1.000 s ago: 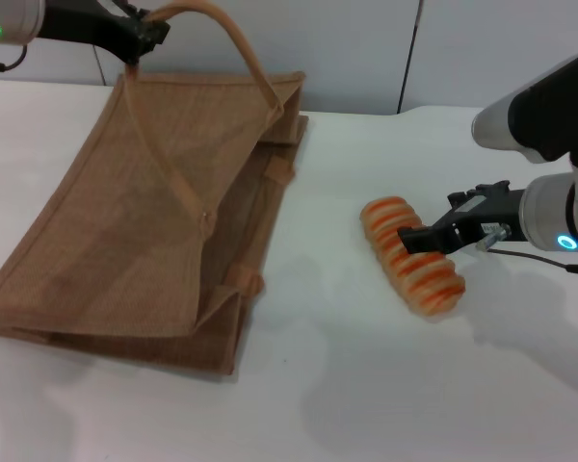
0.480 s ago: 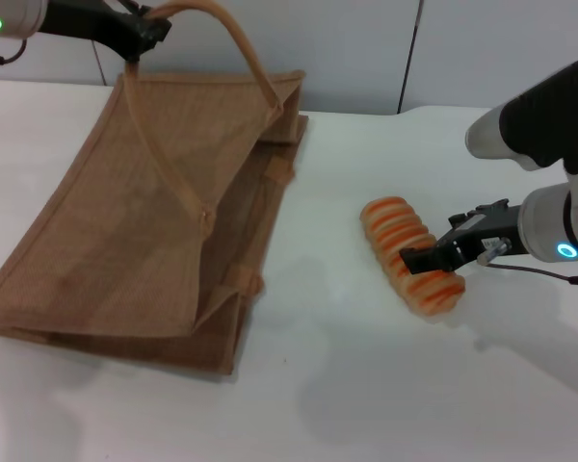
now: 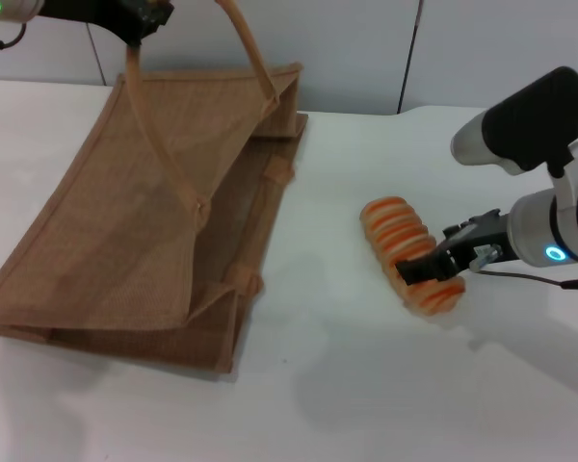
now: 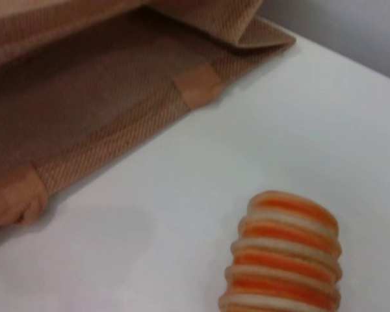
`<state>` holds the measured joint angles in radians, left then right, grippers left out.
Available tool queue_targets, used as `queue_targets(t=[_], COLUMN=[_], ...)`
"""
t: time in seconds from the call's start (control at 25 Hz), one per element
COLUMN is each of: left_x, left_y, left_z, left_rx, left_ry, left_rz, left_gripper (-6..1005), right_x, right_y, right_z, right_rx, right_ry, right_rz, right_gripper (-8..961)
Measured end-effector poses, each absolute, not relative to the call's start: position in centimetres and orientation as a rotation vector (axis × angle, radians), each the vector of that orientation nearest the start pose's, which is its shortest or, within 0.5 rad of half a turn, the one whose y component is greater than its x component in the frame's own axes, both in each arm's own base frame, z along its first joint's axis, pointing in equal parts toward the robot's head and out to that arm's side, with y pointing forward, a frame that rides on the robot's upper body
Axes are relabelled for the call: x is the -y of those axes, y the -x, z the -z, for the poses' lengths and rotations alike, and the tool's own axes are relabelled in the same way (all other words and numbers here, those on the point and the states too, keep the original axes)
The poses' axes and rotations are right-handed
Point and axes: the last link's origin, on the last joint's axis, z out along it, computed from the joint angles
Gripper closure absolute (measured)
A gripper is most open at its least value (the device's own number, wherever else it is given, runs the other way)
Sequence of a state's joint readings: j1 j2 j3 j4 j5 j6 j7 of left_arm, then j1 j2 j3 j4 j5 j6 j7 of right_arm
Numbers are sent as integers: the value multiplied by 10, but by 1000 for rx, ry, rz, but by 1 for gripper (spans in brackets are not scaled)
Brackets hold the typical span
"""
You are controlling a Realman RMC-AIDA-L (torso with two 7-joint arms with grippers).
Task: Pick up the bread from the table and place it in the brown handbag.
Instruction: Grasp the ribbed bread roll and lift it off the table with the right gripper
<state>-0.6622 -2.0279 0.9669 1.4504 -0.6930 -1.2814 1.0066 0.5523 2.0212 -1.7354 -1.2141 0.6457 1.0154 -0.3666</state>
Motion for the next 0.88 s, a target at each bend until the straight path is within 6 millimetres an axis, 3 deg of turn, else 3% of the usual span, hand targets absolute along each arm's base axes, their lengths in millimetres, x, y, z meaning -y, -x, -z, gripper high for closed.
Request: queue_targets(t=[0.88], left_x=[-427], left_y=[139], left_z=[-114], left_rx=[366], left_ry=[2330], left_rz=[30], left_gripper=[874], right_x=[-380], right_y=[-196], right_z=[67], right_rx=[-889], right_ry=[2464], right_rz=[358], right_gripper=[75])
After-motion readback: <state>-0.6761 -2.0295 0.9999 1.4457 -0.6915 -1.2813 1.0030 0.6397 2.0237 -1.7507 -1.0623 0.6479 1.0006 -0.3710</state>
